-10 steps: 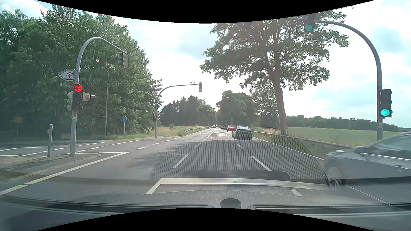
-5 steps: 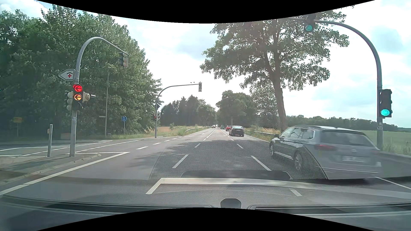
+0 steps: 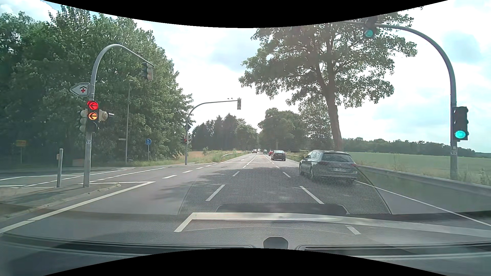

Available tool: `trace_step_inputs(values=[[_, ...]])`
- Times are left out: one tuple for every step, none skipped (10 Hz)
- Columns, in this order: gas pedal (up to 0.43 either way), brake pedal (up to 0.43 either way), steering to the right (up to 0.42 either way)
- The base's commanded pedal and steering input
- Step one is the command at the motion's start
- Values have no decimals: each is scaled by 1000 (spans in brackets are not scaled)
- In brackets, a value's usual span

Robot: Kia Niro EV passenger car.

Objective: Follow the waypoints while adhering to traffic rules and regulations

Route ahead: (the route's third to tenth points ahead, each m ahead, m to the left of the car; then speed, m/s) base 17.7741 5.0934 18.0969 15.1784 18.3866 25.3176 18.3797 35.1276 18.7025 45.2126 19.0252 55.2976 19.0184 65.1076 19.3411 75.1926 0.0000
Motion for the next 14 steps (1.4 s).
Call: trace_step_inputs(values=[[0,415,-2],[0,323,-1],[0,165,-1],[0,24,-1],[0,0,-2],[0,0,-1],[0,0,-2],[0,0,-1],[0,0,-1],[0,0,-1],[0,0,0],[0,0,3],[79,0,6],[98,0,10]])
